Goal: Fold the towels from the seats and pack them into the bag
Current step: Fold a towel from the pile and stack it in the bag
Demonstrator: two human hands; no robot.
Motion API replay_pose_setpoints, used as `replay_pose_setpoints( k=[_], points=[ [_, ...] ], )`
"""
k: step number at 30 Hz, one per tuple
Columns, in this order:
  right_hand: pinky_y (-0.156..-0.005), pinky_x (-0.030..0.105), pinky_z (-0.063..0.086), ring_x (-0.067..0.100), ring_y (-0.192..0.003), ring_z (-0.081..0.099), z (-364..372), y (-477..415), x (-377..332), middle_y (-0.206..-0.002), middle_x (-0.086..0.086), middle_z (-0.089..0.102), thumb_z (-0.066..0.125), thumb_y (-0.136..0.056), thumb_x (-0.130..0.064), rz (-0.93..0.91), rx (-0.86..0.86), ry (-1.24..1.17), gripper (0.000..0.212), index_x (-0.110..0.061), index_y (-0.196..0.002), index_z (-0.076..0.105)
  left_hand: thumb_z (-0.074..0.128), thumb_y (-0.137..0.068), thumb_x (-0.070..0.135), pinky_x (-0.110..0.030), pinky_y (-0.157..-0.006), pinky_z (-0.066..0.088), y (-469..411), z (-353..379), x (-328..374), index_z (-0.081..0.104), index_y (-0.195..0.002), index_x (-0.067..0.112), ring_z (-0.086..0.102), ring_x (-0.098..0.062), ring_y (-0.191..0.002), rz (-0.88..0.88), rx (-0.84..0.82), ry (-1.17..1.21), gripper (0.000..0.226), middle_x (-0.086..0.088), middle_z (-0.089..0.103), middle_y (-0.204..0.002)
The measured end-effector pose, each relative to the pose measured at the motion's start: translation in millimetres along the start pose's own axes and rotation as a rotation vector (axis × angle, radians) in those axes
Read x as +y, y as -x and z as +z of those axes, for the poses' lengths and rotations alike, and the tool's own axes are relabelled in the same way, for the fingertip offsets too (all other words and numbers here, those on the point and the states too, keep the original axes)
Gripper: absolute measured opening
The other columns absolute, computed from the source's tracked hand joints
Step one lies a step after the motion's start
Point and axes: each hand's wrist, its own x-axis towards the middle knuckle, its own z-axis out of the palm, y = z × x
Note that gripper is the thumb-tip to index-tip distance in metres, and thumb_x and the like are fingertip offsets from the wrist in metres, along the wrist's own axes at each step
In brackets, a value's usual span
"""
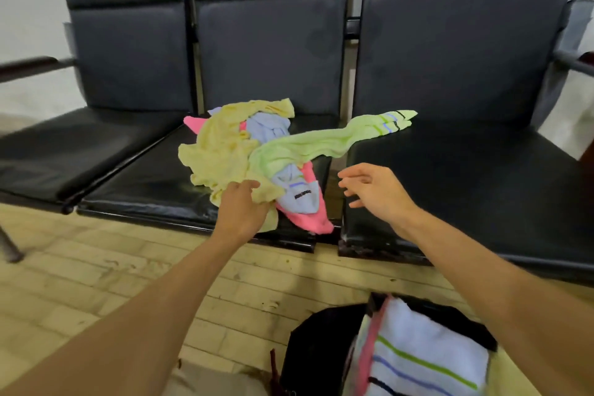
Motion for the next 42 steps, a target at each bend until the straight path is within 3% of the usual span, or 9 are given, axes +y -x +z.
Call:
replay_pose_setpoints(
  k=[3,11,16,21,26,31,35,37,42],
  points=[
    [-0.076,0.031,0.057,0.015,-0.094,0.065,27,-15,6,-0.105,0.005,0.069,0.057,-0.095,-0.013,-0.001,-0.044,-0.003,0.015,-0.018,-0.105,0.068,0.066,-0.088,0.025,-0.035,-0.103,0.034,-8,5,-19,0.051,-0.136,0.01,0.042,-0.034,-0.124,0.047,-0.066,-0.191,0.052,-0.017,0.046,-0.133],
    [-0.085,0.047,0.057,0.021,-0.088,0.069,55,-19,19,-0.096,-0.002,0.071,0.059,-0.09,-0.014,-0.002,-0.108,0.025,0.021,-0.033,-0.091,0.069,0.057,-0.094,0.023,-0.039,-0.089,0.04,-14,12,-25,0.07,-0.109,0.011,0.053,-0.031,-0.104,0.078,0.198,-0.328,0.023,-0.011,0.062,-0.107],
    [-0.084,0.047,0.057,0.029,-0.087,0.069,49,-17,12,-0.093,0.0,0.071,0.057,-0.091,-0.012,0.009,-0.138,0.05,0.021,-0.031,-0.092,0.068,0.054,-0.096,0.025,-0.044,-0.093,0.043,-13,3,-5,0.063,-0.093,0.017,0.057,-0.025,-0.088,-0.109,0.335,0.093,0.012,0.006,0.062,-0.085],
    [-0.078,0.031,0.058,0.013,-0.078,0.065,50,-20,-13,-0.097,0.002,0.069,0.054,-0.096,-0.012,-0.052,-0.132,0.058,0.018,-0.012,-0.107,0.069,0.036,-0.101,0.018,-0.03,-0.061,0.039,-2,-15,24,0.05,-0.101,0.014,0.047,-0.016,-0.073,-0.228,0.474,0.643,0.015,0.003,0.05,-0.081],
    [-0.075,0.034,0.058,0.028,-0.094,0.068,70,-23,-52,-0.111,0.019,0.068,0.045,-0.103,-0.029,0.289,-0.291,-0.401,0.036,0.001,-0.117,0.06,0.035,-0.1,0.013,-0.042,-0.087,0.051,8,-30,44,0.06,-0.093,0.022,0.059,-0.023,-0.092,-0.154,0.31,1.04,0.027,-0.007,0.063,-0.101],
    [-0.083,0.04,0.054,0.027,-0.099,0.064,68,-36,-73,-0.113,0.013,0.067,0.037,-0.101,-0.051,0.424,-0.367,-0.782,0.053,-0.01,-0.127,0.058,0.033,-0.098,0.003,-0.032,-0.079,0.053,26,-42,56,0.061,-0.107,0.005,0.062,-0.023,-0.089,-0.034,-0.075,1.233,0.03,-0.013,0.065,-0.105],
    [-0.083,0.035,0.053,0.022,-0.091,0.064,55,-42,-80,-0.1,0.009,0.066,0.049,-0.1,-0.024,0.415,-0.288,-0.748,0.035,-0.008,-0.13,0.056,0.036,-0.1,0.01,-0.033,-0.09,0.051,31,-42,63,0.06,-0.117,0.003,0.063,-0.025,-0.103,-0.042,-0.181,1.176,0.031,-0.014,0.065,-0.116],
    [-0.086,0.04,0.052,0.025,-0.098,0.063,47,-42,-77,-0.111,0.011,0.065,0.053,-0.098,-0.016,0.399,-0.22,-0.703,0.035,-0.006,-0.132,0.055,0.037,-0.098,0.013,-0.04,-0.101,0.047,34,-40,67,0.061,-0.116,0.001,0.06,-0.029,-0.114,-0.051,-0.2,1.201,0.032,-0.016,0.065,-0.119],
    [-0.085,0.046,0.053,0.032,-0.107,0.065,7,-31,-91,-0.121,0.015,0.066,0.048,-0.099,-0.009,0.205,-0.171,-0.714,0.029,-0.009,-0.126,0.058,0.033,-0.095,0.022,-0.038,-0.079,0.051,33,-35,81,0.062,-0.103,0.003,0.064,-0.029,-0.087,-0.179,-0.036,1.18,0.035,-0.016,0.067,-0.091]
  ],
)
